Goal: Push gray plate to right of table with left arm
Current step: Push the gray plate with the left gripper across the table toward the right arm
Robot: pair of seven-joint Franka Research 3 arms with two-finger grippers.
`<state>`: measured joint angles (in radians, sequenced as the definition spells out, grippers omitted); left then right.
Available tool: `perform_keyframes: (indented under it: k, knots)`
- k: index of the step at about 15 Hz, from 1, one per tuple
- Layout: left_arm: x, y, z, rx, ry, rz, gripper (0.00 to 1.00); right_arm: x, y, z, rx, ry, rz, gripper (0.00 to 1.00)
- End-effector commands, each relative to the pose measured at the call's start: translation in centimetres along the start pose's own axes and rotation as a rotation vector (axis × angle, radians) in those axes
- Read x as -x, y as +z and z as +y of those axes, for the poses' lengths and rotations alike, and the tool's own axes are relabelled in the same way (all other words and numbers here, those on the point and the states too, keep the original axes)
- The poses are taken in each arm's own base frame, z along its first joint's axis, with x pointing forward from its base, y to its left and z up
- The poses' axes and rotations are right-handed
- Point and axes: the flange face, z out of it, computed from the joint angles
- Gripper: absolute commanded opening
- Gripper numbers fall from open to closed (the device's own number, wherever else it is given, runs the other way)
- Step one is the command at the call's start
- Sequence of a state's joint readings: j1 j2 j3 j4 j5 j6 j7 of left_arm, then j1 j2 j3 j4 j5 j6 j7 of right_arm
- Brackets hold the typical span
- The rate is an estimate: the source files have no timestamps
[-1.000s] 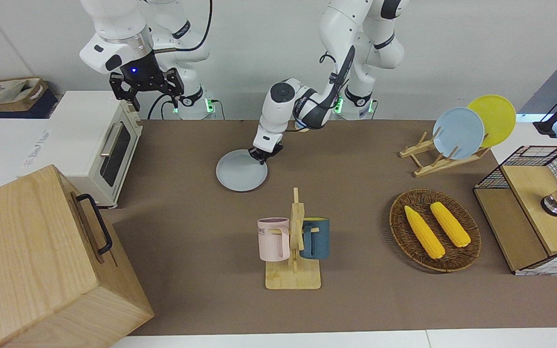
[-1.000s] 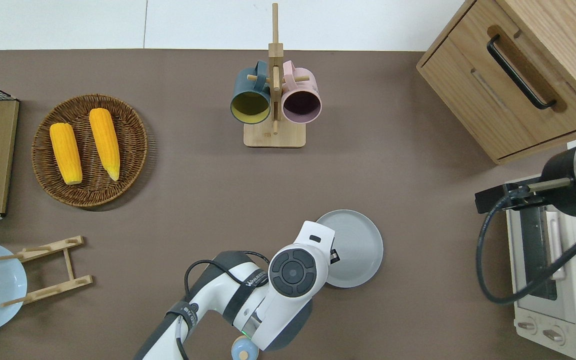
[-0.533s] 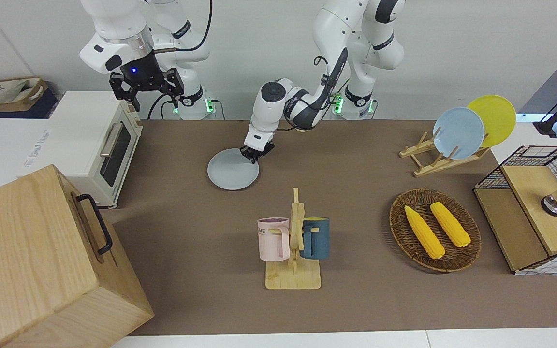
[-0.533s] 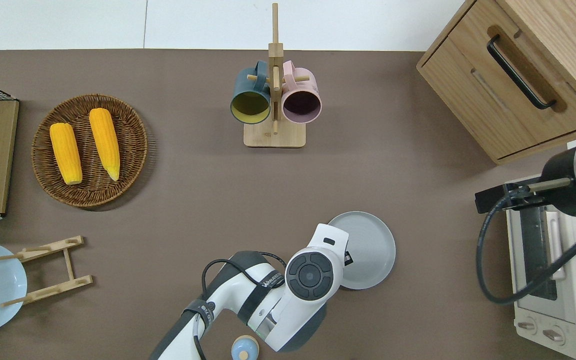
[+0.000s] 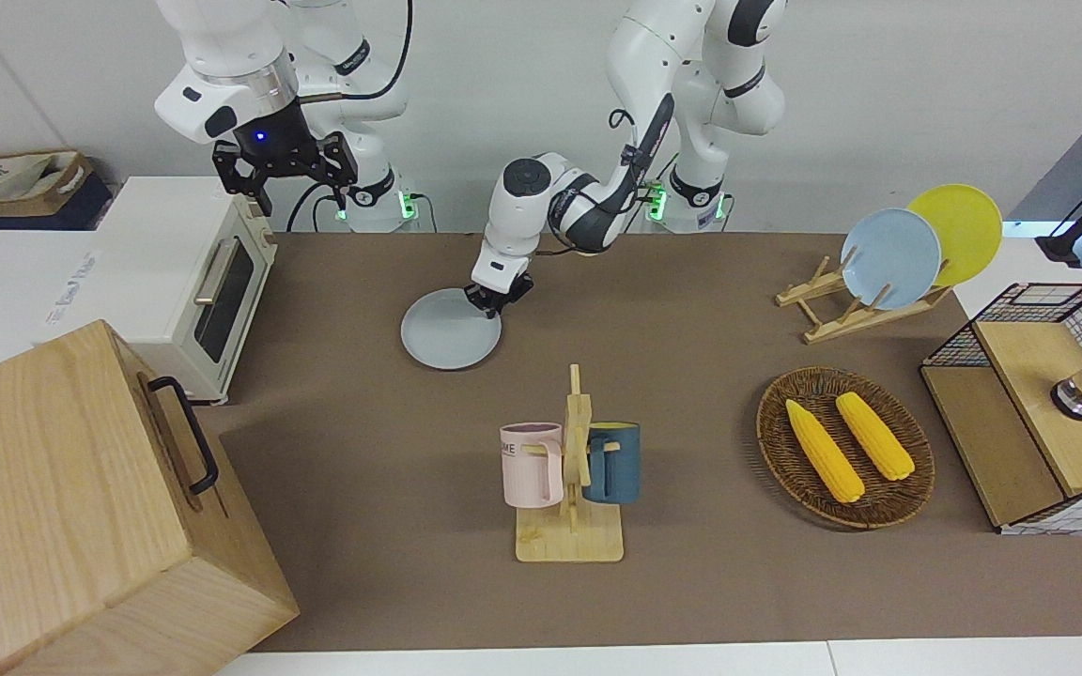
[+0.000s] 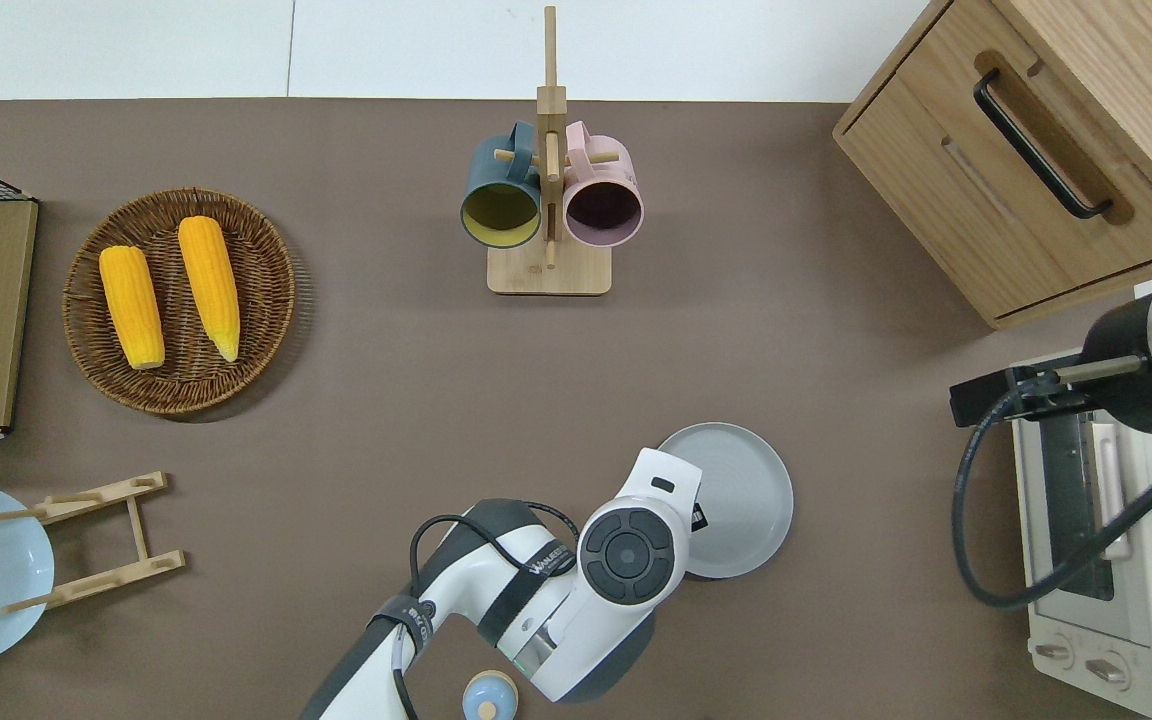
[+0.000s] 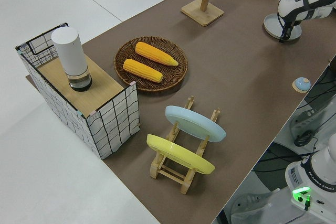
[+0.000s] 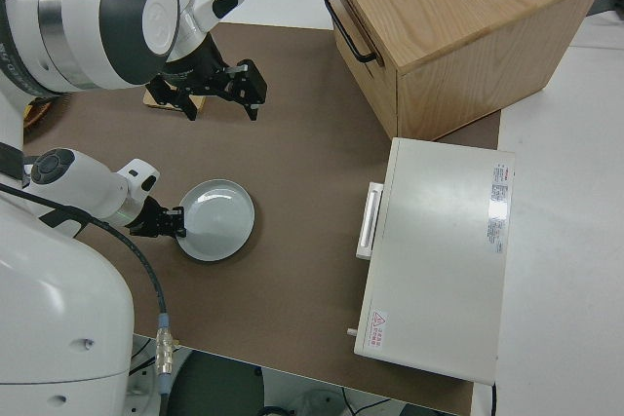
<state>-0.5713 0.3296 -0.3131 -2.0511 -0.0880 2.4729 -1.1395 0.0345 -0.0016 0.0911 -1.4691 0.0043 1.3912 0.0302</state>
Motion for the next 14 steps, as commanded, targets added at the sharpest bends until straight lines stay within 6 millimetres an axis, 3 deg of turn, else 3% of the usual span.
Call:
perform_keyframes:
  k: [1,8,14]
  knots:
    - [-0.6,-0.9,0.4,-0.088,0.044,0.015,1.0,0.4,-0.3,0.2,-0.007,0.002,-0.004,0.983]
    - [-3.1,-6.4,-1.3,-0.127,0.118,0.011,1.0,0.4,-0.3,0.2,-0.007,0.002,-0.005,0.983]
    - [-7.0,-11.8,-4.0,-0.164,0.164,0.005,1.0,0.4,-0.3,0.2,-0.007,0.002,-0.005,0.983]
